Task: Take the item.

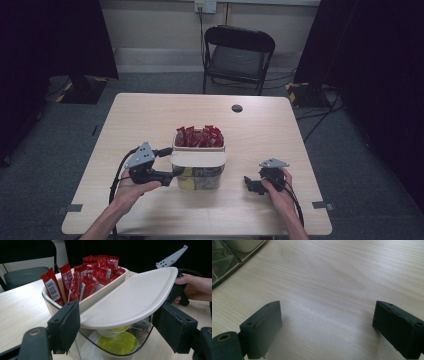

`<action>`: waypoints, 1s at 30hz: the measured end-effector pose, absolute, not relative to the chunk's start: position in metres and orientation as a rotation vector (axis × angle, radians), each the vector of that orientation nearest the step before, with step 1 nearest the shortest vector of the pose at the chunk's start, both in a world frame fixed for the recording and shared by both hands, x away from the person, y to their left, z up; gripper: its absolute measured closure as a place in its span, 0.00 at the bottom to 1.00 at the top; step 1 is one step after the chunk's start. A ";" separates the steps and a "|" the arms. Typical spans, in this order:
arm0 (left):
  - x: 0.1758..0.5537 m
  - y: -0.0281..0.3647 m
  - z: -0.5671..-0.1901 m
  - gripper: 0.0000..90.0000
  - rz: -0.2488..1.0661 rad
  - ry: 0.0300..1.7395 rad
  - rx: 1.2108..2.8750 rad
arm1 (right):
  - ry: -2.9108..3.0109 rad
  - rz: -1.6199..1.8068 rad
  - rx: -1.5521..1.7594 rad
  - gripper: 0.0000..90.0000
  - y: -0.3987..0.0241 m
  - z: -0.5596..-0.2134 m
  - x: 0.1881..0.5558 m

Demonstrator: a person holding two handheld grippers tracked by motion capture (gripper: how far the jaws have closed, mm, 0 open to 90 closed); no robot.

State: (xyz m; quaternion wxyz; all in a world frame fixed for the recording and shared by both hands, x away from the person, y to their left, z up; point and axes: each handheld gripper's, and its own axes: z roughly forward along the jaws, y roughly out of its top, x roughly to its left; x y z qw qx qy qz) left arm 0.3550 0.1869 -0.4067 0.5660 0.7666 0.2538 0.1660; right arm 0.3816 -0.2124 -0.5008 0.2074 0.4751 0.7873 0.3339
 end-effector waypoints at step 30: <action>0.365 0.187 -0.400 0.38 0.305 0.601 1.785 | 2.192 0.929 1.323 0.09 -0.212 -0.501 0.382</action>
